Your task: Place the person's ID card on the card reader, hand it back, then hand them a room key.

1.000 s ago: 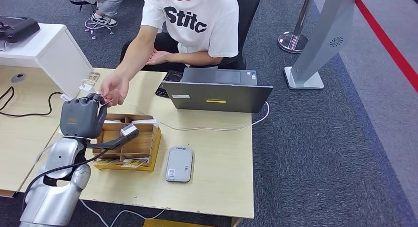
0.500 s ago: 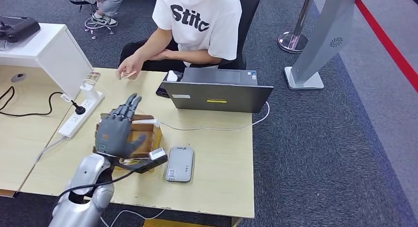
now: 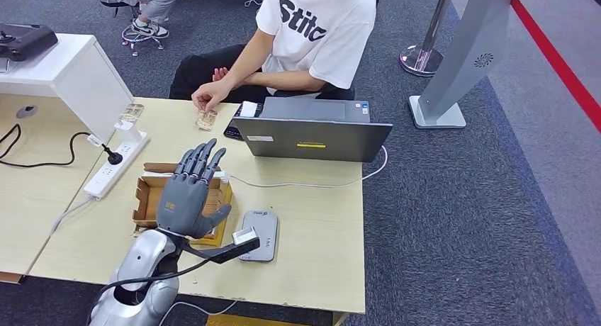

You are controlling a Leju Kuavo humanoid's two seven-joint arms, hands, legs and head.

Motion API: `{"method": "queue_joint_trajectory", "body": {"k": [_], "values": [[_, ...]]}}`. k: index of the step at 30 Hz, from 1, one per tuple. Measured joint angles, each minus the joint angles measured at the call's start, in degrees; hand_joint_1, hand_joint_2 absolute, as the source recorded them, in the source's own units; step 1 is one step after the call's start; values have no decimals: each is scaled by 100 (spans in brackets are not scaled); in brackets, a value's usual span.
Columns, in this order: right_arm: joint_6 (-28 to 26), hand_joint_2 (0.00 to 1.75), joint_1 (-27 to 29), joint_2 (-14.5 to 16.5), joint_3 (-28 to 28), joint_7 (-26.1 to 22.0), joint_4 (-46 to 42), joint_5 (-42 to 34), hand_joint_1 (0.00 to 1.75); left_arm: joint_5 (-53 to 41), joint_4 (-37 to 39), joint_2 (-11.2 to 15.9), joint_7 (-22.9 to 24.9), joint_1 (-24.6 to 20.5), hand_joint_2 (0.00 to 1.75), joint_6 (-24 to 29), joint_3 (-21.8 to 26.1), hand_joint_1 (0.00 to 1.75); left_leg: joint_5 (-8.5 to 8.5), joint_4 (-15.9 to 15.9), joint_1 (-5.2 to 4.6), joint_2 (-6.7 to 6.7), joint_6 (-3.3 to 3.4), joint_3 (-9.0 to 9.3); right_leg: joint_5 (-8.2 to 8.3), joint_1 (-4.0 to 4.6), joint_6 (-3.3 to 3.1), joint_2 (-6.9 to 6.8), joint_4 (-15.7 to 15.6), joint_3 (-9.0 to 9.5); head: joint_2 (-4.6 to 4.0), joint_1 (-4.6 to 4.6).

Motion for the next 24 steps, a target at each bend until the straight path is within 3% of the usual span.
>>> {"method": "queue_joint_trajectory", "body": {"k": [7,11,19,24], "values": [[-32,175,-2,29,-92,-45,-2,19,0,201,-8,-197,-77,301,175,-242,-749,0,-2,1,-4,0,3,-3,0,-3,1,0,-4,-1,0,0],[-38,175,-2,35,-152,-41,-2,32,0,-254,-2,-163,211,397,175,-319,-1007,0,-2,0,-2,0,2,-2,0,-2,1,-1,-3,-1,0,0],[-25,175,3,35,-254,-23,-3,24,0,-571,-9,491,386,617,175,-324,-1016,0,0,-6,4,1,0,0,-2,3,-2,1,3,-1,0,0],[-10,175,5,35,-342,-23,-7,47,0,-723,-166,831,390,918,175,-205,-772,0,-1,-7,3,-3,0,-3,-7,3,-3,-1,1,-2,0,1]]}}
